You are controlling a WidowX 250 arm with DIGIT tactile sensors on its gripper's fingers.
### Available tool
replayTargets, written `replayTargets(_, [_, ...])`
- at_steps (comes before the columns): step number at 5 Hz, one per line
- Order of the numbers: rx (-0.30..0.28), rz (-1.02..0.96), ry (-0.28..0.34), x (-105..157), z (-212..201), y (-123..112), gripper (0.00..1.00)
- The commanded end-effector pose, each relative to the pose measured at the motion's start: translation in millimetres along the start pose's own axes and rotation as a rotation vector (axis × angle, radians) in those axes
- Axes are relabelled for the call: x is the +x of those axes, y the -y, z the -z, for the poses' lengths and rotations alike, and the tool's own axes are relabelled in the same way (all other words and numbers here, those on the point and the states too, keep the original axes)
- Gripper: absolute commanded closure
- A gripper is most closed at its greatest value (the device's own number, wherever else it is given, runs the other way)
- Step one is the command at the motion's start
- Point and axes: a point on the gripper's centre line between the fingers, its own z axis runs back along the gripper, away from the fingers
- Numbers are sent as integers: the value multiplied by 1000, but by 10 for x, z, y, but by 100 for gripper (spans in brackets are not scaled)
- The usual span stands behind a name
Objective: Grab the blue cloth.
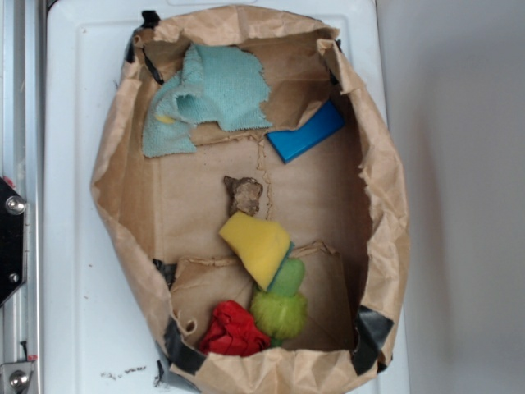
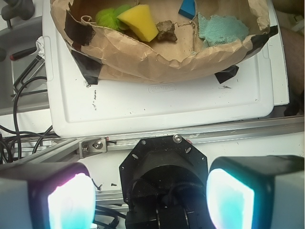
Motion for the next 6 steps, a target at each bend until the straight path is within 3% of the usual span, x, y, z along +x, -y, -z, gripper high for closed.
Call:
replayTargets(1, [0, 0, 0, 0, 0, 0, 0])
replayTargets(3, [-22, 114, -2, 627, 270, -143, 0])
replayTargets(5, [19, 201, 43, 1202, 601, -384, 0])
replayTargets(6, [31, 224, 43, 1331, 711, -415, 0])
